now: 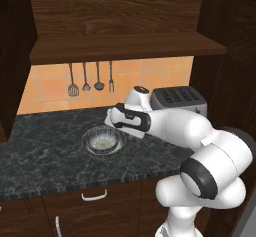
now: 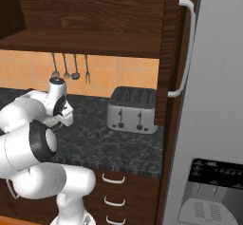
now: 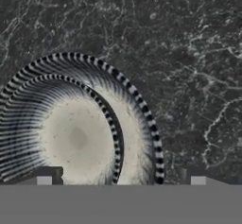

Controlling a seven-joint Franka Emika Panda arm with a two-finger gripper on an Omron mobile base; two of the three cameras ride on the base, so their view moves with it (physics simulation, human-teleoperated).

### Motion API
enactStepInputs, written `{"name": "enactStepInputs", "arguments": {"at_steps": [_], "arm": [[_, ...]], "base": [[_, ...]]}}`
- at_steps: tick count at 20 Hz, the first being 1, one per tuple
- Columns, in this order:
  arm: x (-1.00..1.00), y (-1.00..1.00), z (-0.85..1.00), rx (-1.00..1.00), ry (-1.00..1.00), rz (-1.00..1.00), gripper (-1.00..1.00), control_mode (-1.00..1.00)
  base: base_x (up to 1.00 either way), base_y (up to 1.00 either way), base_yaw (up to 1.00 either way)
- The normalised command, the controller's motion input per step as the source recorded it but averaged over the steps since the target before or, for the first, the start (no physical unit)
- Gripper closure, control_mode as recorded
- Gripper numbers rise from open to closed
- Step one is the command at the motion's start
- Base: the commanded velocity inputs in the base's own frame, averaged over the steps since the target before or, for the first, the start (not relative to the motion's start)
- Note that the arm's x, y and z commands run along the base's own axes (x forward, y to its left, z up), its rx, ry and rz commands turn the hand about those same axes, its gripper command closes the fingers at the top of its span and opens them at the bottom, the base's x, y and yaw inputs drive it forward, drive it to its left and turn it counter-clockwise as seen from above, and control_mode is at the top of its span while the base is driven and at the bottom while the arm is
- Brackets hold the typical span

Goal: Pick up the bowls on the counter and stack them on top of one another in the open cabinet. Place the smaller bowl on top of the larger bowl.

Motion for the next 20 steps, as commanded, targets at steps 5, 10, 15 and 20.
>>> {"name": "enactStepInputs", "arguments": {"at_steps": [5, 10, 15, 20], "arm": [[0.01, 0.00, -0.20, -0.01, 0.03, 0.03, -1.00, -1.00], [0.05, 0.00, -0.33, -0.01, 0.04, 0.05, -1.00, -1.00], [0.12, 0.06, -0.20, -0.03, 0.01, 0.02, -1.00, -1.00], [0.12, 0.13, -0.22, -0.05, 0.01, 0.00, -1.00, -1.00]], "base": [[0.00, 0.00, 0.00], [0.00, 0.00, 0.00], [0.00, 0.00, 0.00], [0.00, 0.00, 0.00]]}}
